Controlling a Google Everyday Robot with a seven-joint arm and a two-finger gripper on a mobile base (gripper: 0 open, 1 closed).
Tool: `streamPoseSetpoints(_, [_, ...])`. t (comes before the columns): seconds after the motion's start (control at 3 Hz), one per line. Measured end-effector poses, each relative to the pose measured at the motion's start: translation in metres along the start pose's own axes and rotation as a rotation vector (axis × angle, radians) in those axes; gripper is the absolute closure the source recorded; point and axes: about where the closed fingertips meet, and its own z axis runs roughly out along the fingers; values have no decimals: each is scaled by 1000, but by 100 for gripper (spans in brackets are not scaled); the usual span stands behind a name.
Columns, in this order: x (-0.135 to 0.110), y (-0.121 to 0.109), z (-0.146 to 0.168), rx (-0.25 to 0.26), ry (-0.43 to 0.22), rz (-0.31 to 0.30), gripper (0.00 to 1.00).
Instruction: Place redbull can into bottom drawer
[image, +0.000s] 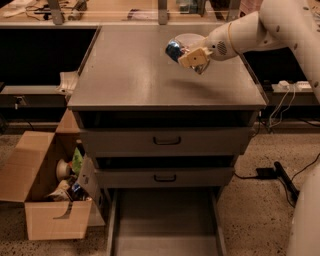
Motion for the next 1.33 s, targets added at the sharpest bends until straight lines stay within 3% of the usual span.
streamPoseSetpoints(0.33, [13, 29, -3, -84, -5, -90, 100])
streamPoseSetpoints(0.67, [30, 70, -26, -123, -30, -241, 100])
streamPoseSetpoints(1.0, [82, 108, -43, -154, 26, -361, 100])
streamPoseSetpoints(1.33, [151, 144, -36, -227, 141, -432, 100])
